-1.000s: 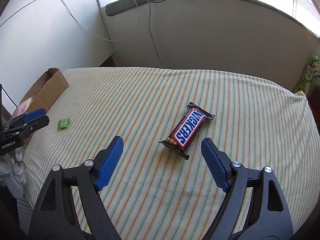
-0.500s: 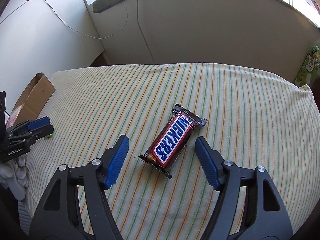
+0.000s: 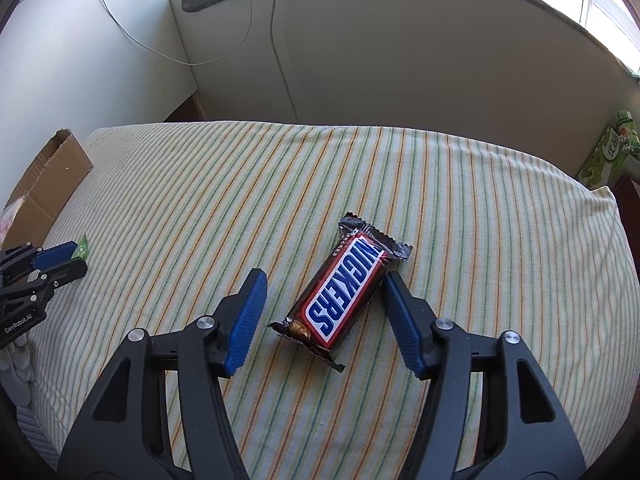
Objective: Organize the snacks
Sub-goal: 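Grasp the light green candy with left tool while right tool grasps the Snickers bar, then carry the light green candy with left tool while right tool carries Snickers to box, then open left tool over the box while right tool releases the Snickers inside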
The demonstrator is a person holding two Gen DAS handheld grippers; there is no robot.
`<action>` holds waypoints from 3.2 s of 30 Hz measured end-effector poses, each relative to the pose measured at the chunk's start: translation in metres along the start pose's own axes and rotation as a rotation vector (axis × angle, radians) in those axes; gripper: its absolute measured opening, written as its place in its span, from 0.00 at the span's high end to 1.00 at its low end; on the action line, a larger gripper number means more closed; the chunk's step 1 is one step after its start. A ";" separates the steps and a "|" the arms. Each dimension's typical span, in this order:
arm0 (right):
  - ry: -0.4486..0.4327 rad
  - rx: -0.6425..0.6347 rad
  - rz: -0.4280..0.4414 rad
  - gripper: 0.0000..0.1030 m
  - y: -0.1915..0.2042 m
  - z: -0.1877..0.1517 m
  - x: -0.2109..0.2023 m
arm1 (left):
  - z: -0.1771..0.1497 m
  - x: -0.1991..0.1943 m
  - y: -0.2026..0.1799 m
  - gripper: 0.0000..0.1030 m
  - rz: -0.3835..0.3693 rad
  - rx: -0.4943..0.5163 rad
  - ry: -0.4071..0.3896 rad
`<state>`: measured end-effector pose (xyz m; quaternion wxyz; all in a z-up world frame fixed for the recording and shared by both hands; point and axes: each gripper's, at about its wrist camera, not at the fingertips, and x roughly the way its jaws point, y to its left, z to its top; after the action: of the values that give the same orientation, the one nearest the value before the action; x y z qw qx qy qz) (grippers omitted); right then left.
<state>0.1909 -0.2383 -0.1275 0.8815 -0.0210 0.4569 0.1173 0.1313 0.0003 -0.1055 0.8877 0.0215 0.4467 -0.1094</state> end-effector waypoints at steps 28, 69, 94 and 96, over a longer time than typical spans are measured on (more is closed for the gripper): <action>-0.110 -0.061 0.061 0.71 0.034 0.011 -0.055 | -0.011 -0.065 0.021 0.81 0.020 -0.064 -0.155; -0.158 -0.418 0.393 0.71 0.295 0.079 -0.043 | -0.030 -0.142 0.142 0.81 0.244 -0.240 -0.305; -0.090 -0.477 0.439 0.71 0.351 0.093 0.000 | -0.029 -0.136 0.168 0.80 0.274 -0.275 -0.298; -0.085 -0.475 0.437 0.71 0.352 0.093 0.002 | -0.029 -0.136 0.168 0.80 0.279 -0.278 -0.298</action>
<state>0.1872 0.1170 -0.0499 0.8242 -0.1224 0.3733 0.4079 0.0653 0.1920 -0.0243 0.9448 -0.0557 0.3141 0.0747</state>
